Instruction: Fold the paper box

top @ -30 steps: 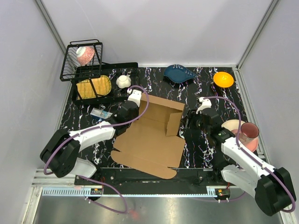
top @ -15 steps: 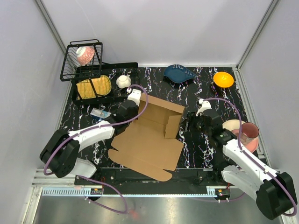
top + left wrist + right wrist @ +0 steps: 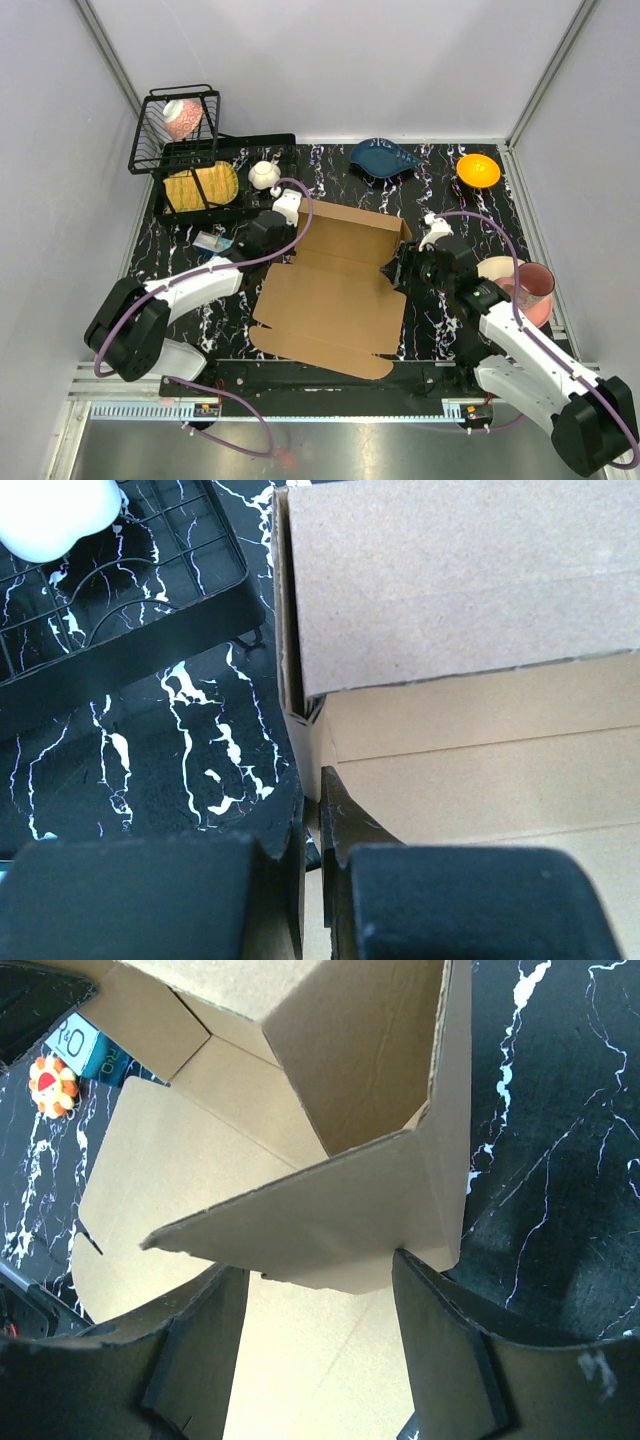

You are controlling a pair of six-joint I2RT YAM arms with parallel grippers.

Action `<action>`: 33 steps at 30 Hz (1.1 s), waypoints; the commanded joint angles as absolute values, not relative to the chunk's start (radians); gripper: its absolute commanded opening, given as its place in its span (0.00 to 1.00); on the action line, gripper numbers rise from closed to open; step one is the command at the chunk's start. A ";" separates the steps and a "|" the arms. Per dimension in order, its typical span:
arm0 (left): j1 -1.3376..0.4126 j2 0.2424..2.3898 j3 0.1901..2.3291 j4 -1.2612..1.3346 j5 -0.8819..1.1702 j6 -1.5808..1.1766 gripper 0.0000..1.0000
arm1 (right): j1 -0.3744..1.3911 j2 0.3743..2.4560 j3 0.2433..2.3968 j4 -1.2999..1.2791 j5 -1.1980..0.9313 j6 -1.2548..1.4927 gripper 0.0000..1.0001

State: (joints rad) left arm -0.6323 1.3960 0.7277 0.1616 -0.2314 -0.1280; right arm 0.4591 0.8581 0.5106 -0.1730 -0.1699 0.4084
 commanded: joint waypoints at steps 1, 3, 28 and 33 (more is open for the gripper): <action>-0.629 1.401 0.736 0.120 -0.155 -0.144 0.00 | 0.471 0.883 0.554 -0.176 -0.138 0.413 0.66; -0.629 1.393 0.726 0.129 -0.155 -0.144 0.00 | 0.469 0.893 0.546 -0.170 -0.072 0.417 0.65; -0.629 1.431 0.752 0.092 -0.199 -0.123 0.00 | 0.469 0.458 0.578 -0.411 0.170 0.498 0.68; -0.629 1.427 0.747 0.095 -0.192 -0.140 0.00 | 0.469 0.364 0.572 -0.520 0.437 0.600 0.66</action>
State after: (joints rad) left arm -0.6285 1.4143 0.7483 0.1535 -0.2157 -0.1280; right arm 0.4637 0.4103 0.5423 -0.4152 0.1848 0.5026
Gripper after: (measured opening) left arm 0.048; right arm 0.673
